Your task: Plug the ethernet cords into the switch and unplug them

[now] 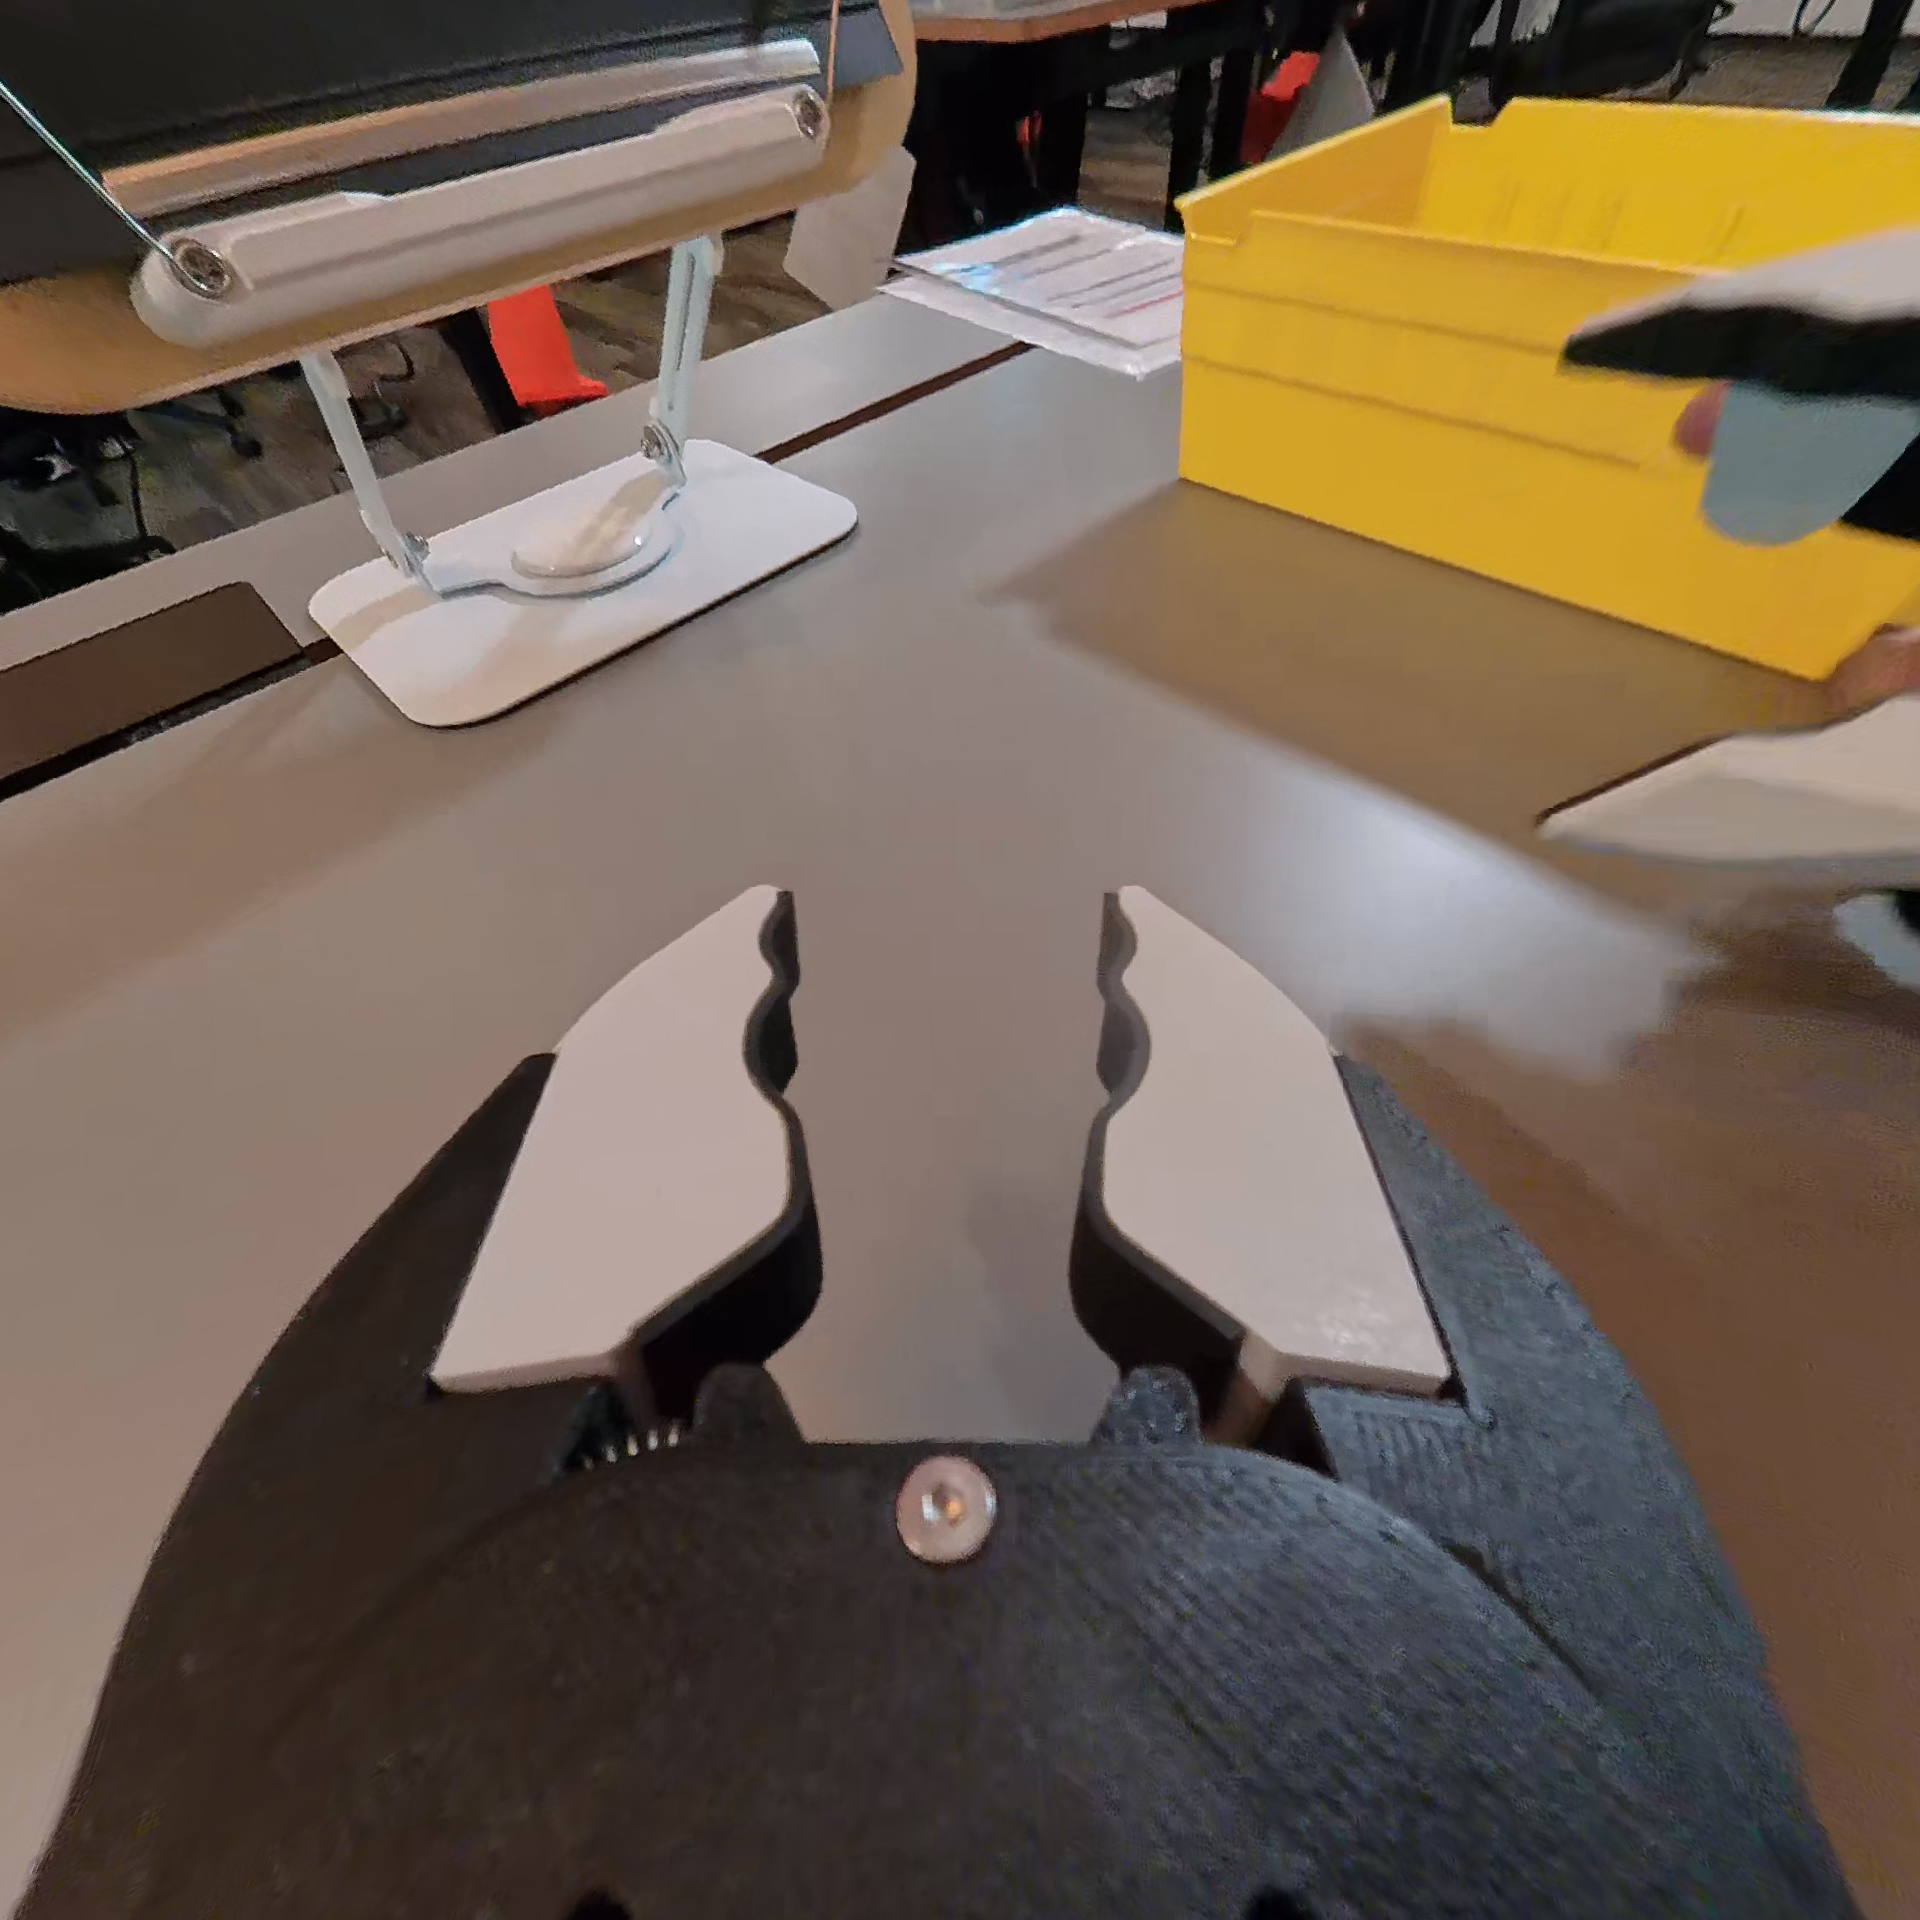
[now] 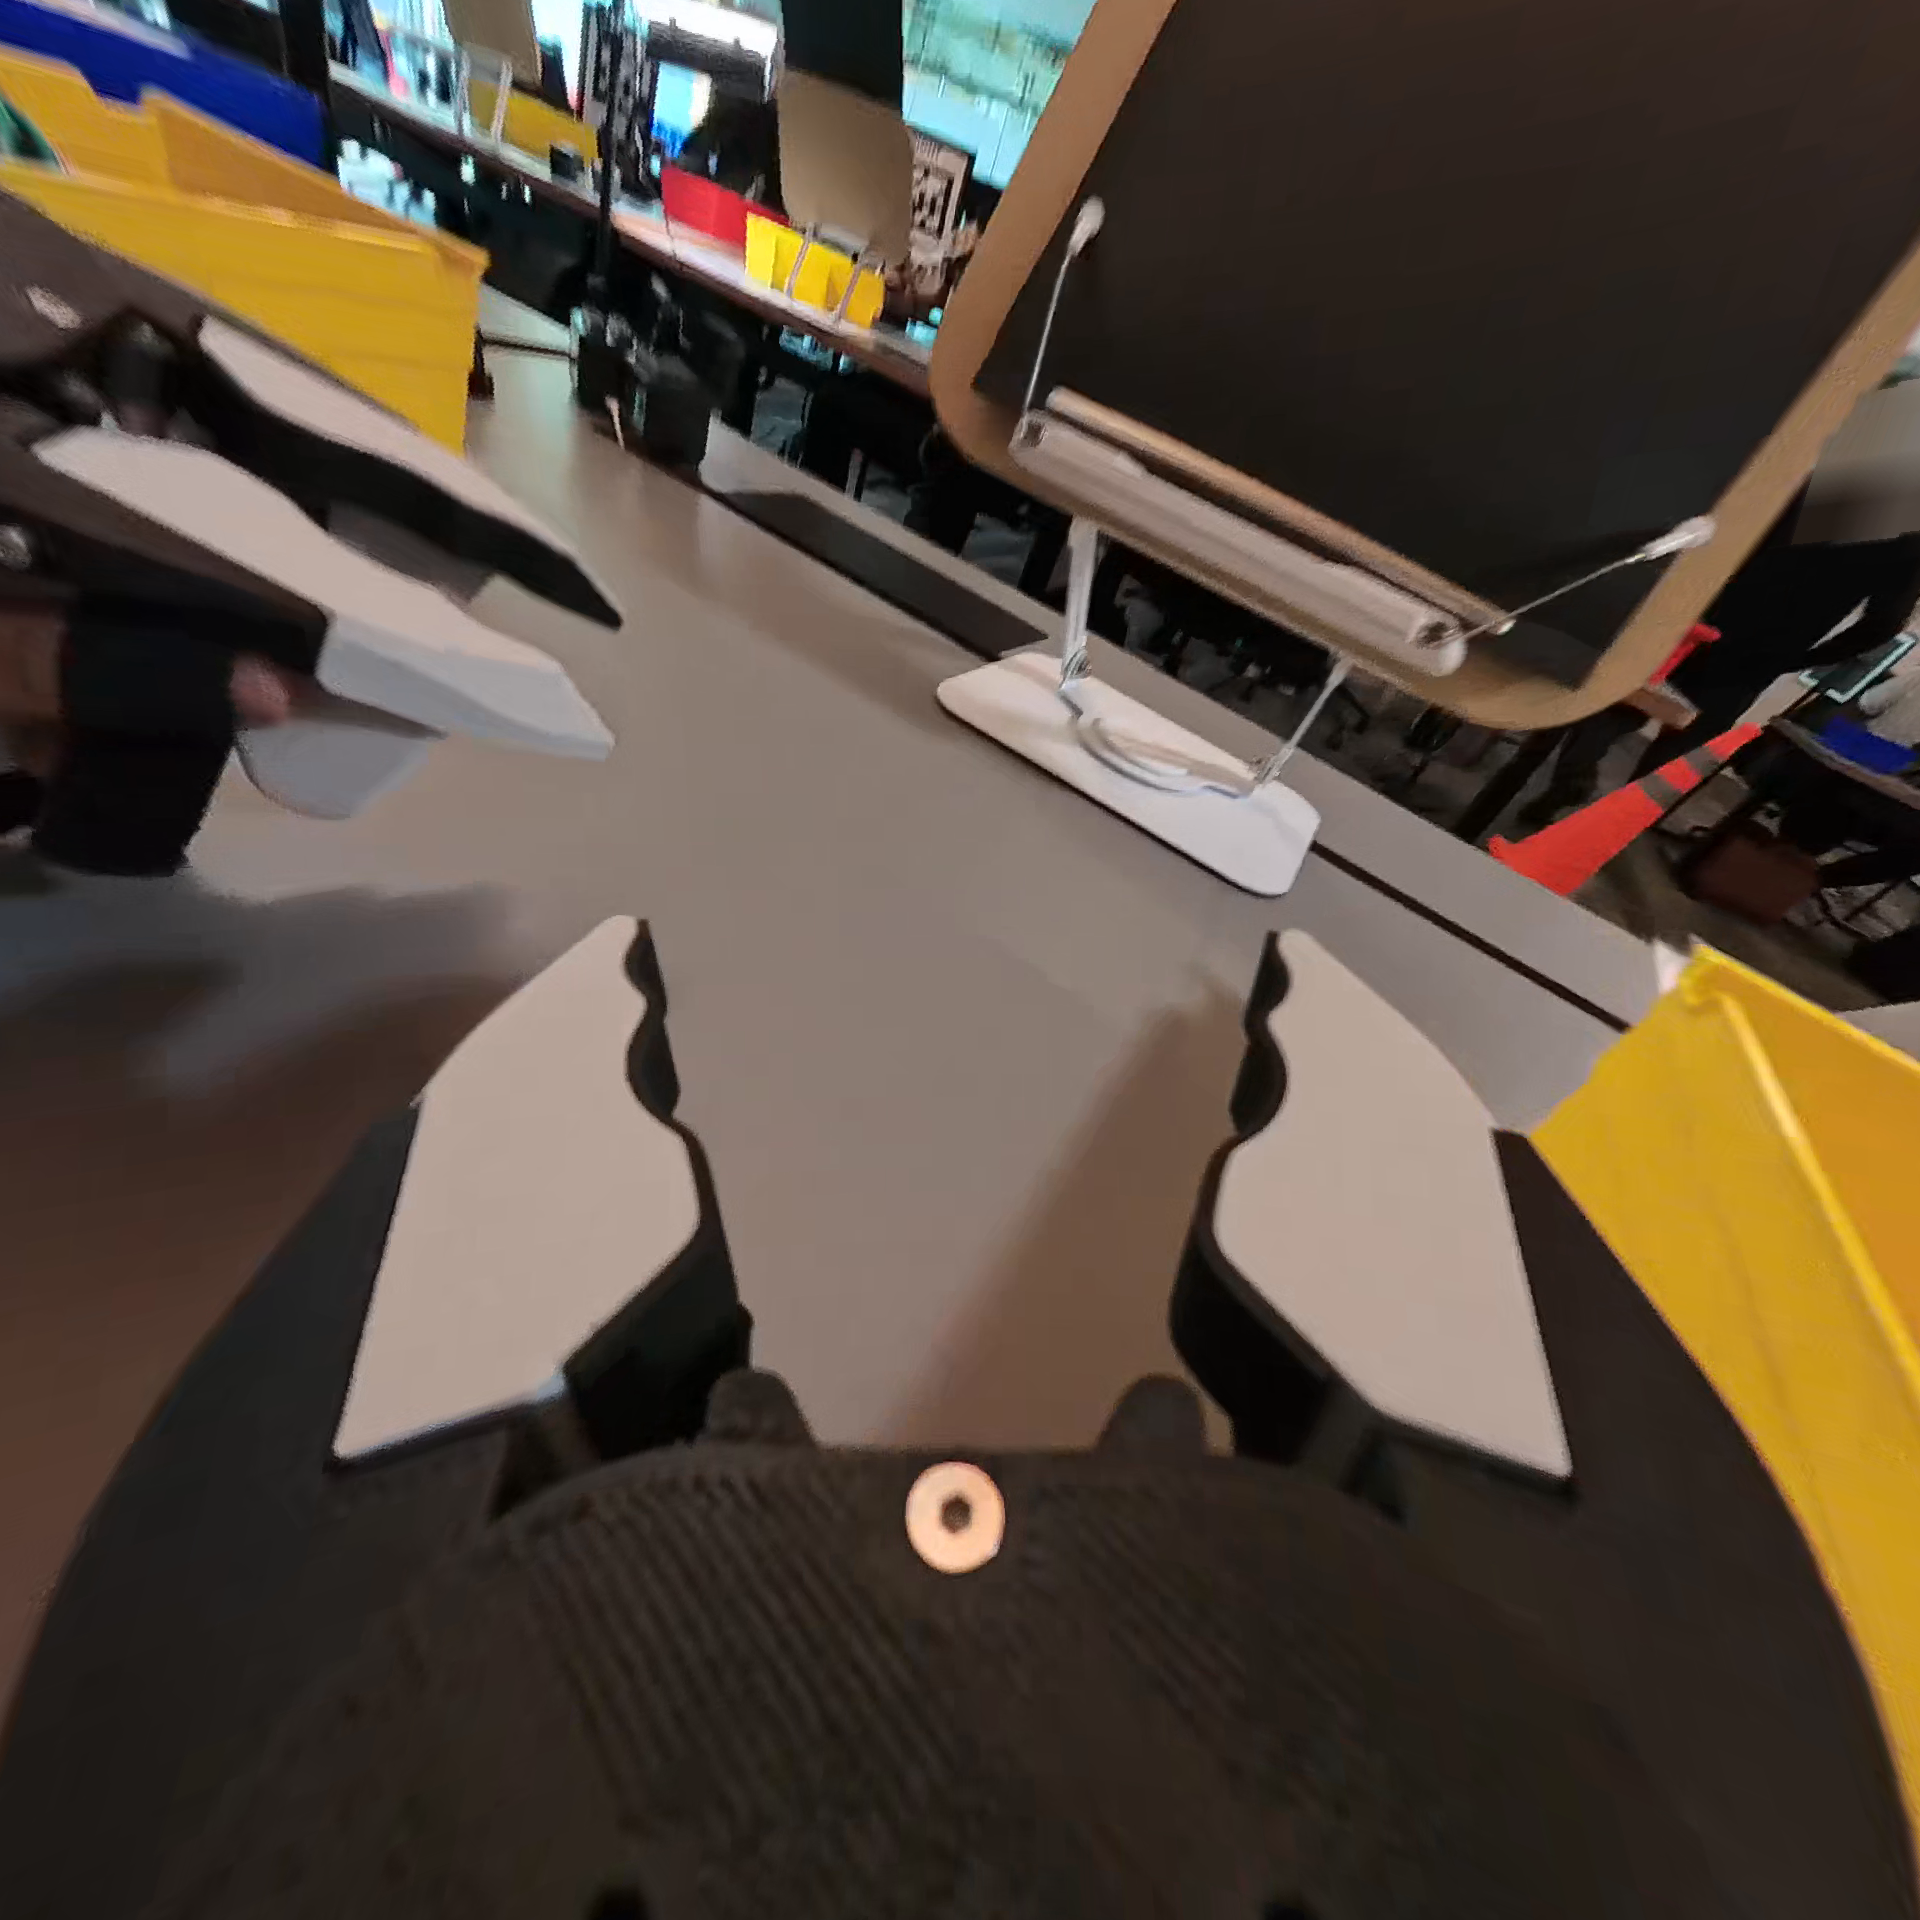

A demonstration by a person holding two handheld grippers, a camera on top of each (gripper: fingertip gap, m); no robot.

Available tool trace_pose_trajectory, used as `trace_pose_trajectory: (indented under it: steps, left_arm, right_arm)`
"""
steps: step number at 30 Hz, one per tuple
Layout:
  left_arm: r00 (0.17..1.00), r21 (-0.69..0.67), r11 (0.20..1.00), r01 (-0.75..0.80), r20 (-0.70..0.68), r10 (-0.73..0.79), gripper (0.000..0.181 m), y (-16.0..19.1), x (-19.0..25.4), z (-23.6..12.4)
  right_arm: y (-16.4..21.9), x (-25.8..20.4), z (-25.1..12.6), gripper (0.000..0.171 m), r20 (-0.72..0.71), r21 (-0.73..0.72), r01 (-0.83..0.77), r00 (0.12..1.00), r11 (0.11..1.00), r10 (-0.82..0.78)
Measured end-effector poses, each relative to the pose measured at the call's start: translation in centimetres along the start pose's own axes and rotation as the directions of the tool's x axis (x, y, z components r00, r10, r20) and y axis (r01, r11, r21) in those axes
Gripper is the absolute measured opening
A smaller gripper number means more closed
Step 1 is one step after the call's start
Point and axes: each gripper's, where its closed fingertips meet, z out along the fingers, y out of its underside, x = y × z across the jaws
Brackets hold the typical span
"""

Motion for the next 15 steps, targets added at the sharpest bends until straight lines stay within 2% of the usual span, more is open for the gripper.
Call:
trace_pose_trajectory:
  steps: [2,3,4,5,8,12,15]
  left_arm:
    - [1.000,0.024,0.999,0.027,0.000,-0.027,0.070,-0.4,-0.4,0.5]
    - [0.999,0.027,0.999,0.046,-0.006,-0.046,0.081,-0.5,-0.6,0.7]
    - [0.998,0.027,0.998,0.065,-0.007,-0.065,0.090,-0.5,-0.8,0.7]
    - [0.997,0.032,0.997,0.076,-0.002,-0.076,0.096,-0.4,-1.0,0.7]
    - [0.996,0.049,0.996,0.075,0.039,-0.077,0.115,-0.4,-2.0,0.4]
    - [0.995,0.039,0.996,0.081,0.063,-0.083,0.116,0.3,-3.1,0.0]
    - [0.989,0.057,0.989,0.136,0.050,-0.139,0.115,0.4,-3.7,-0.5]
  right_arm:
    - [1.0,-0.3,1.4,0.090,0.014,-0.045,0.026,1.000,0.999,-0.026]
    - [1.4,-0.7,1.7,0.063,0.043,-0.061,0.045,0.998,0.997,-0.042]
    - [1.7,-1.4,1.9,0.020,0.094,-0.071,0.065,0.994,0.995,-0.058]
    - [1.8,-2.1,1.9,0.000,0.141,-0.071,0.077,0.988,0.995,-0.066]
    - [1.4,-2.3,1.7,0.000,0.136,-0.050,0.074,0.988,0.996,-0.066]
    - [1.2,-2.7,1.7,0.025,0.143,-0.059,0.043,0.989,0.997,-0.034]
    - [1.5,-3.1,1.9,0.036,0.158,-0.102,0.001,0.987,0.995,0.015]
